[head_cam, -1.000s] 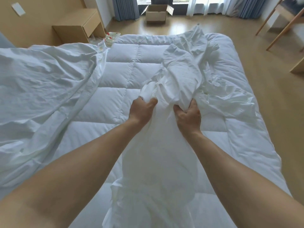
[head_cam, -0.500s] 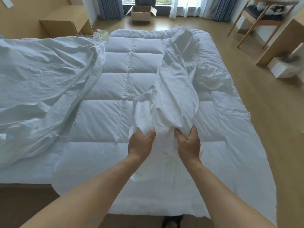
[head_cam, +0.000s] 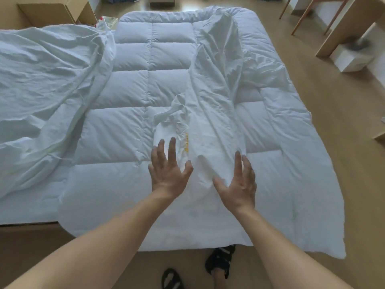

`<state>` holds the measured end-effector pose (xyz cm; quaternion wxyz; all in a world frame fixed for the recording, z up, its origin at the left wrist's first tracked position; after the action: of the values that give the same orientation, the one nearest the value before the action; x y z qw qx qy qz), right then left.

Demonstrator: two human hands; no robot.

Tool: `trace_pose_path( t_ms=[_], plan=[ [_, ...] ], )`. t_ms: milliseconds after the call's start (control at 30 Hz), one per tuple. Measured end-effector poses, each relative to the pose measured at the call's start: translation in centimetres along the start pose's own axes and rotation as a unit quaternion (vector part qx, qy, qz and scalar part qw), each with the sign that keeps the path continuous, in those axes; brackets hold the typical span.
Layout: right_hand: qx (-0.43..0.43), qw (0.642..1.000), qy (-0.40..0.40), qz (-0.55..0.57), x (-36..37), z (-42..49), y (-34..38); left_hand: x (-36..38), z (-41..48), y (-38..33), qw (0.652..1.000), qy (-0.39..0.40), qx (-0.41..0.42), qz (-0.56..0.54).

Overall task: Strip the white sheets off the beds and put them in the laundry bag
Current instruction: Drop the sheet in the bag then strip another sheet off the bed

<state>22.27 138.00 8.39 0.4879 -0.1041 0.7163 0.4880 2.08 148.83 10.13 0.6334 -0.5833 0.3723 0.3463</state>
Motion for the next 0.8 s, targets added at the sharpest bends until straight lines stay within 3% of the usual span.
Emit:
trace_pose_path(
  t_ms=[133, 300, 567, 633, 700, 767, 800],
  plan=[
    [-0.052, 0.995, 0.080, -0.034, 2.6, 4.5, 1.9, 4.3, 3.3, -1.8, 0.993, 0.110, 0.031, 0.035],
    [-0.048, 0.963, 0.219, -0.151, 11.3, 2.8, -2.7, 12.0, 0.2, 4.1, 0.971, 0.224, -0.057, 0.063],
    [-0.060, 0.931, 0.286, -0.221, 16.5, 3.5, -5.6, 17.8, 0.8, 7.2, 0.920, 0.344, -0.088, 0.163],
    [-0.088, 0.947, 0.219, -0.216, 14.4, 6.1, -3.4, 17.5, 3.6, 5.9, 0.901, 0.388, -0.067, 0.182],
    [-0.098, 0.980, 0.088, -0.147, 11.2, 9.9, -1.0, 16.3, 7.2, 3.2, 0.890, 0.400, -0.021, 0.217],
    [-0.102, 0.990, 0.004, -0.100, 9.2, 14.2, 0.7, 14.8, 12.0, -0.2, 0.906, 0.342, 0.019, 0.250],
    [-0.100, 0.991, 0.001, -0.089, 9.0, 16.5, 1.2, 13.8, 14.5, -1.9, 0.921, 0.291, 0.030, 0.256]
  ],
)
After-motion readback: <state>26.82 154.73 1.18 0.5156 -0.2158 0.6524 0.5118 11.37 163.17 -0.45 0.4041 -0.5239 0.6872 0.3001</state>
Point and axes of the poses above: each hand's wrist, its own z-axis towards the middle knuckle, its own x-axis out of the palm, y = z × x, the point moved 10 cm from there along z, towards the middle knuckle, and after that the axes turned 7 degrees about -y, right-handed, at the moved point
